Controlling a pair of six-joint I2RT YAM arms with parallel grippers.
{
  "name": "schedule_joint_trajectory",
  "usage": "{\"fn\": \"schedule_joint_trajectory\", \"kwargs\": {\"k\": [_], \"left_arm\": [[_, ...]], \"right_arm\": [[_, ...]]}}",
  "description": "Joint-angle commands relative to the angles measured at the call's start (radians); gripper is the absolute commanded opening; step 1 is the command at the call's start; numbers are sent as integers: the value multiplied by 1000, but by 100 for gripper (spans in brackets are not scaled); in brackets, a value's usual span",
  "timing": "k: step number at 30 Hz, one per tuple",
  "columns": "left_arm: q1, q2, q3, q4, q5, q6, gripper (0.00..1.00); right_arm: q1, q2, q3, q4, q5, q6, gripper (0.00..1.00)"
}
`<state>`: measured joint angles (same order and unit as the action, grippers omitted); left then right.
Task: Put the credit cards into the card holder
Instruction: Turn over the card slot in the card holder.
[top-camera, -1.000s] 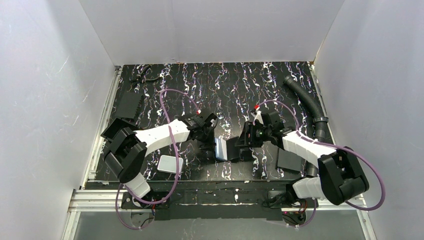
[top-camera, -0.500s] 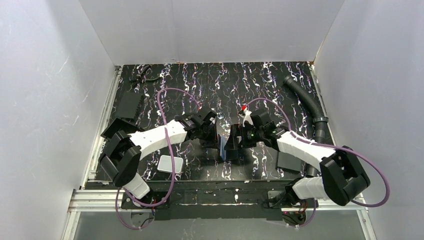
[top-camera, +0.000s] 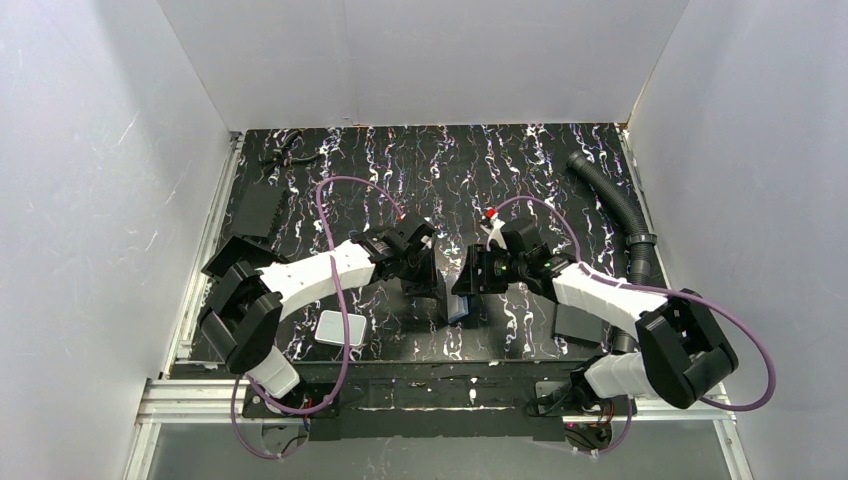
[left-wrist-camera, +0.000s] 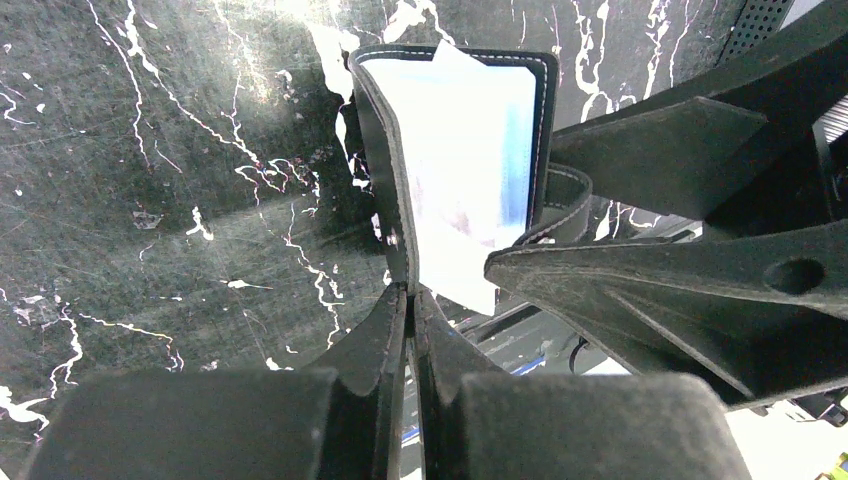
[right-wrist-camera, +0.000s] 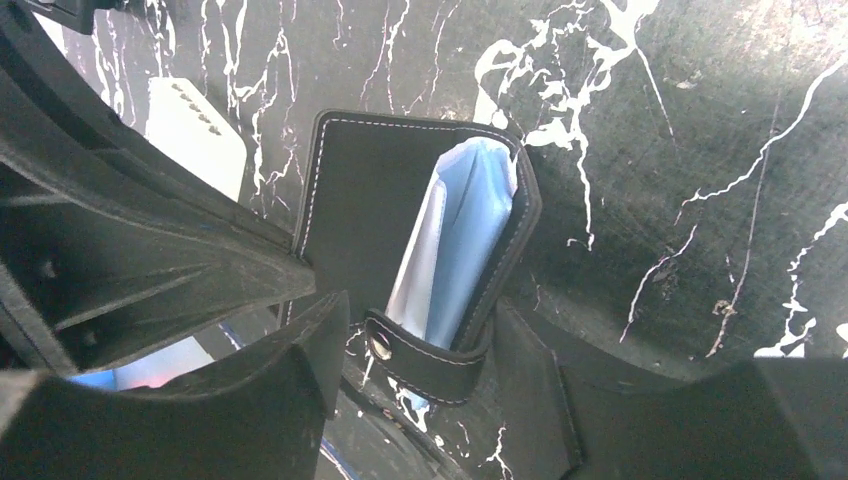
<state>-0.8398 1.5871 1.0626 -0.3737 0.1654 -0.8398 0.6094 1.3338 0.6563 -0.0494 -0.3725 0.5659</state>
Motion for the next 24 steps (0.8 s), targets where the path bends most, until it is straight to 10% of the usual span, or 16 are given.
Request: {"fn": "schedule_joint_trajectory", "kwargs": {"k": [1, 15, 24], "left_arm": [[-1, -15, 2, -4, -11, 5, 0], [-1, -26, -12, 9, -7, 5, 0], [0, -21, -18, 6, -5, 12, 0]], "right_arm": [[2, -66, -15, 36, -11, 11, 61], [1, -50, -43, 99, -8, 33, 43], [1, -58, -53, 89, -7, 11, 10]]}}
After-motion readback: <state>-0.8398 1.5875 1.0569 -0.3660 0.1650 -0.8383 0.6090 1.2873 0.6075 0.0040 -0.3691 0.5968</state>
